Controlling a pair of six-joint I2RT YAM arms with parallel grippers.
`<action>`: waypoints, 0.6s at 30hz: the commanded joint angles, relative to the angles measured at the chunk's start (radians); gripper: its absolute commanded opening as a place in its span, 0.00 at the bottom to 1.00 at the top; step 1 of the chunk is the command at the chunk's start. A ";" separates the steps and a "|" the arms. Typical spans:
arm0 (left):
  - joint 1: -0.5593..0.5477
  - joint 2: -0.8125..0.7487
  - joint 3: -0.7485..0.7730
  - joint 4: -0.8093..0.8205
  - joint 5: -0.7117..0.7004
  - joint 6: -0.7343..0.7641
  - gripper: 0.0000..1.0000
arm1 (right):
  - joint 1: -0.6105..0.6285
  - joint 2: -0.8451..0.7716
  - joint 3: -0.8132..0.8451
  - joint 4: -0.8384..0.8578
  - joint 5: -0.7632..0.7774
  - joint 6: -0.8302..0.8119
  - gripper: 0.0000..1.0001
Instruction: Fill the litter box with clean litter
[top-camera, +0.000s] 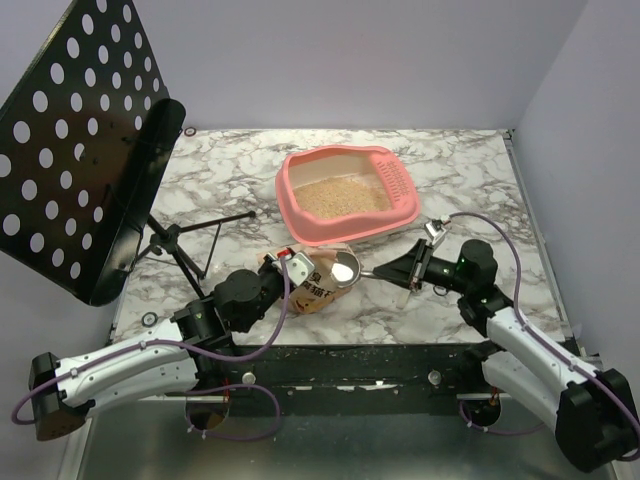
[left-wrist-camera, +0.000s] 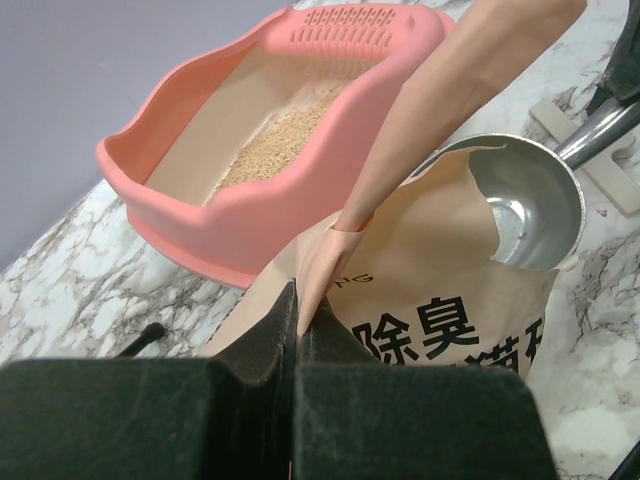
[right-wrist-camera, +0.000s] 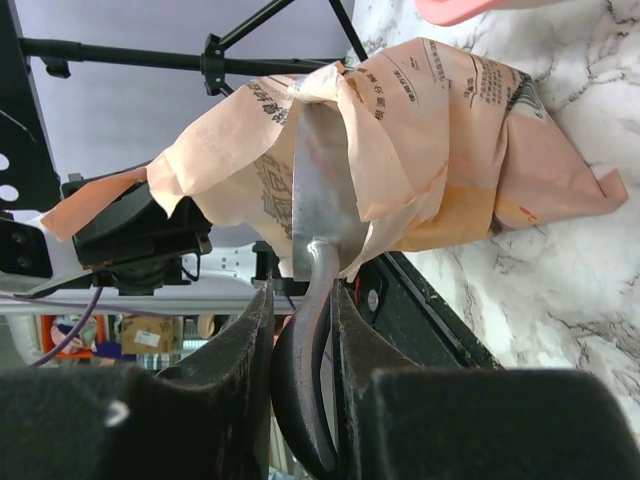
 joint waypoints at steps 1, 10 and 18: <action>-0.003 0.025 0.022 0.049 0.062 -0.033 0.00 | -0.027 -0.093 -0.035 -0.041 -0.016 0.031 0.00; -0.006 0.036 0.025 0.049 0.066 -0.039 0.00 | -0.058 -0.280 -0.076 -0.187 0.047 0.043 0.00; -0.006 -0.022 0.023 0.048 0.023 -0.024 0.00 | -0.064 -0.446 -0.099 -0.308 0.121 0.078 0.00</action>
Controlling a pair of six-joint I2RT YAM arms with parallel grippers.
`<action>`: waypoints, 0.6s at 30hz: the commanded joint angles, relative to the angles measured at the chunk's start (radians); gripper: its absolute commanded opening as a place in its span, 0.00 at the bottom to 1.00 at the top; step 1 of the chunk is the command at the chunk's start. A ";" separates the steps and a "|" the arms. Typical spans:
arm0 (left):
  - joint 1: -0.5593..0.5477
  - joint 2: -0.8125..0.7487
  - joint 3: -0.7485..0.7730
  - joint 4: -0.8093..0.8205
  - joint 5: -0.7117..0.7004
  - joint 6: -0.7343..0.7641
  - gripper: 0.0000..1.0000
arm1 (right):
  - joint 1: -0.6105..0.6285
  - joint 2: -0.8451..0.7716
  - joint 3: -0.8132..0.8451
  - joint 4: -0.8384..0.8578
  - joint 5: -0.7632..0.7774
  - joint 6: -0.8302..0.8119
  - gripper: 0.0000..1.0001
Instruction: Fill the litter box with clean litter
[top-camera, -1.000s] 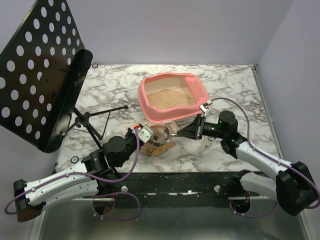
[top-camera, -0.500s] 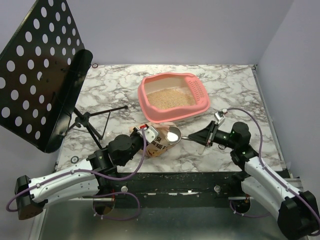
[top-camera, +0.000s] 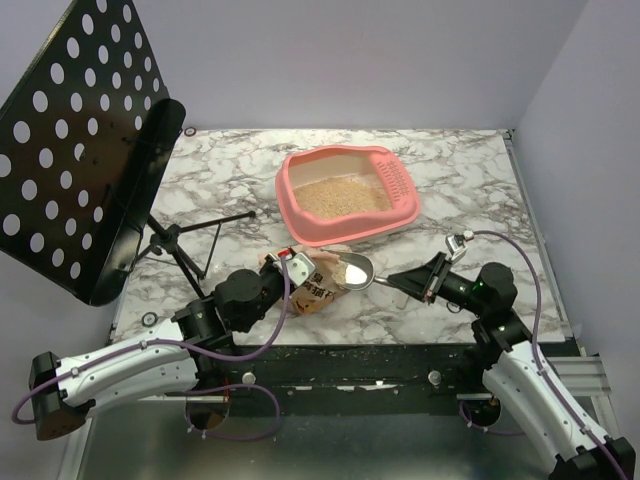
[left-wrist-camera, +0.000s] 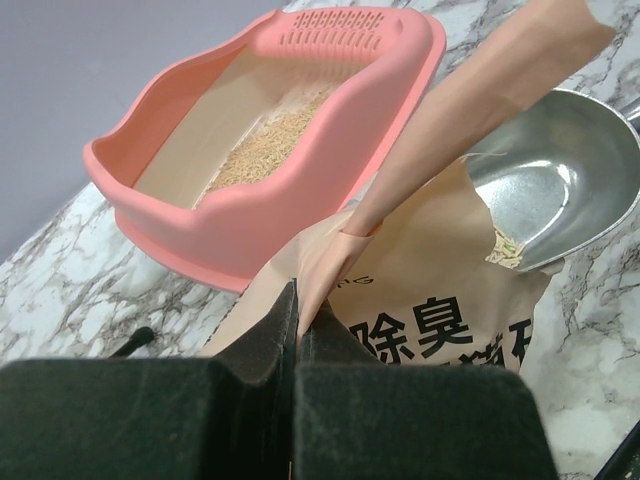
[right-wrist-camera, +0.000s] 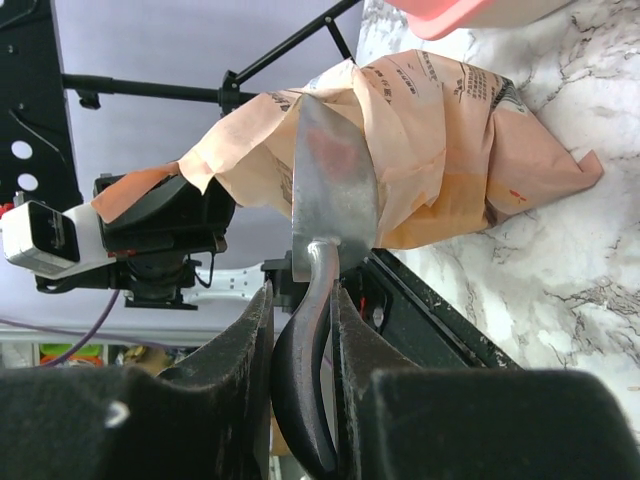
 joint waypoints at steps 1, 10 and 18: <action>-0.006 -0.058 0.022 0.036 -0.004 -0.007 0.00 | -0.009 -0.078 -0.007 -0.087 0.060 0.041 0.00; -0.006 -0.127 0.025 0.029 -0.054 -0.001 0.00 | -0.009 -0.204 0.061 -0.236 0.116 0.089 0.00; -0.006 -0.147 0.034 0.022 -0.158 0.006 0.00 | -0.009 -0.219 0.124 -0.280 0.149 0.133 0.00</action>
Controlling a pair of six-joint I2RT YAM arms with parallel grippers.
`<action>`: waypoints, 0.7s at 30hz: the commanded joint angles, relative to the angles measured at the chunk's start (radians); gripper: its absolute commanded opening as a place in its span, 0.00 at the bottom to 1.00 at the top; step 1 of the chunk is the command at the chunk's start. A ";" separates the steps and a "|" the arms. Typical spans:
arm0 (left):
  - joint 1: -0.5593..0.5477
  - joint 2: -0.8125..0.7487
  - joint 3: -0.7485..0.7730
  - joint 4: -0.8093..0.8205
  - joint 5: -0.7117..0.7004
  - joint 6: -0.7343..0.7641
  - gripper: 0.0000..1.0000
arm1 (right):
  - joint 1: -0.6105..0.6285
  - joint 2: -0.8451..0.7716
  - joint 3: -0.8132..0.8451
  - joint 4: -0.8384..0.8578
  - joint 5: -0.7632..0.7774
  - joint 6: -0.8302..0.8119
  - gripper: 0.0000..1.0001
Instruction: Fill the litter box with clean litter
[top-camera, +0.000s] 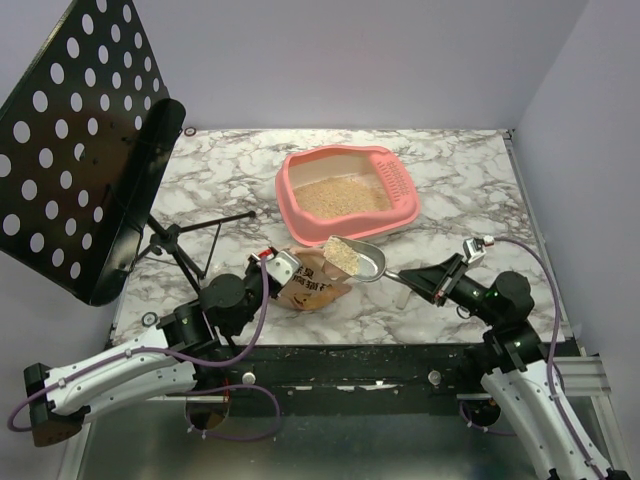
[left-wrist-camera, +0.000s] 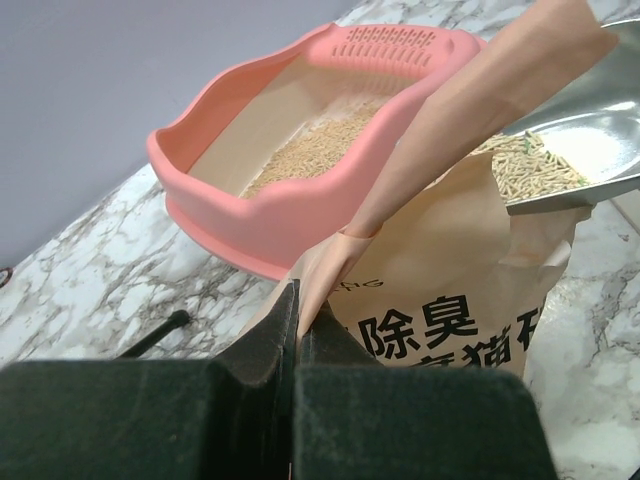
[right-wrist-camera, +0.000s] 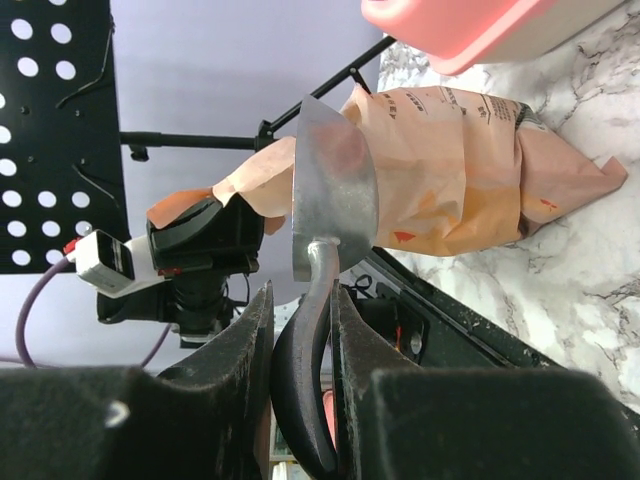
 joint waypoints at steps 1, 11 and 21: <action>-0.004 -0.034 0.034 0.077 -0.082 0.005 0.00 | -0.003 0.002 0.060 -0.035 0.042 0.047 0.00; -0.004 -0.060 0.028 0.080 -0.091 0.011 0.00 | -0.003 0.217 0.187 0.129 0.209 0.067 0.00; -0.004 -0.081 0.027 0.079 -0.092 0.019 0.00 | -0.003 0.669 0.463 0.270 0.247 -0.088 0.00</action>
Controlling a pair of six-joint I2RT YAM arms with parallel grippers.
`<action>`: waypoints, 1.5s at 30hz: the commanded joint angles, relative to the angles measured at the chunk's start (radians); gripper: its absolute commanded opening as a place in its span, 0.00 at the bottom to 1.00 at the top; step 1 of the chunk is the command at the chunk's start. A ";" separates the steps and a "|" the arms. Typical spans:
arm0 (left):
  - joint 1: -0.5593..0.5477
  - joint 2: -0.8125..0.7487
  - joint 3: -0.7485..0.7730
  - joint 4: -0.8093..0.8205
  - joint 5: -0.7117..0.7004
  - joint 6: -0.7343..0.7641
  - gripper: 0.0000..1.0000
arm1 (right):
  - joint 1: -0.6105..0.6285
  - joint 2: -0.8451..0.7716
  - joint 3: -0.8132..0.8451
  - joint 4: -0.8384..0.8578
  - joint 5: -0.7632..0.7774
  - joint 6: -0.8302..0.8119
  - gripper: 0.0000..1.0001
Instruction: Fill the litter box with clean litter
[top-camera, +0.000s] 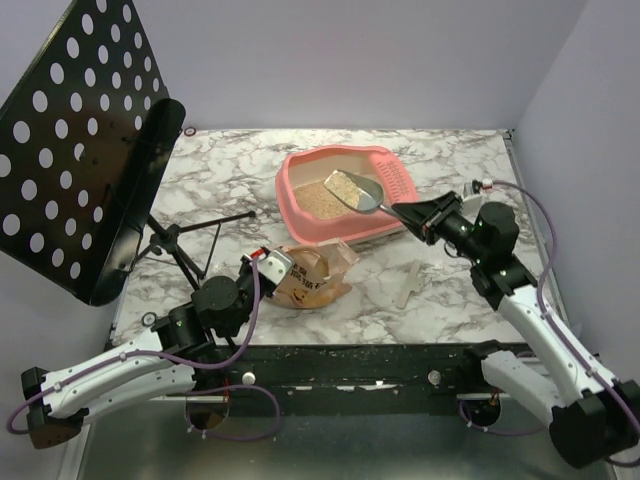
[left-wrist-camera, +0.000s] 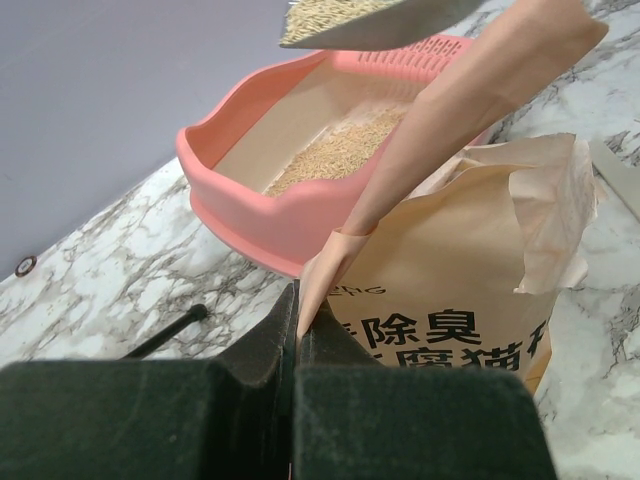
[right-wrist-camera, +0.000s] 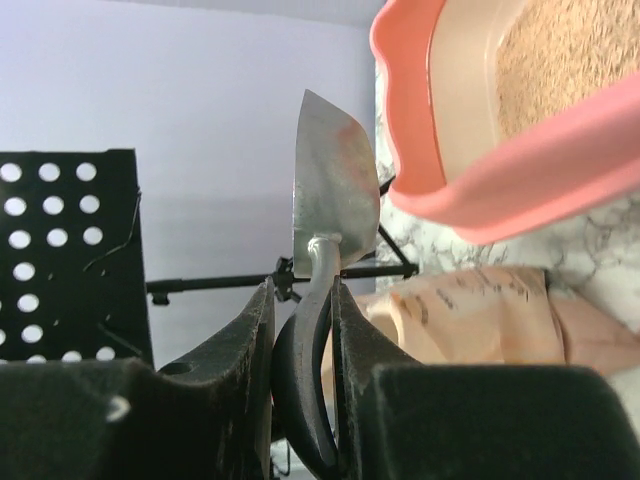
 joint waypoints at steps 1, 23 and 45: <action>-0.001 -0.046 0.026 0.085 -0.034 0.012 0.00 | -0.003 0.160 0.173 0.047 0.070 -0.147 0.00; 0.006 -0.050 0.027 0.055 -0.014 0.013 0.00 | 0.011 0.720 0.744 -0.487 0.271 -1.000 0.00; 0.022 0.025 0.038 0.027 0.007 -0.002 0.00 | 0.299 0.915 1.293 -0.834 0.694 -1.432 0.00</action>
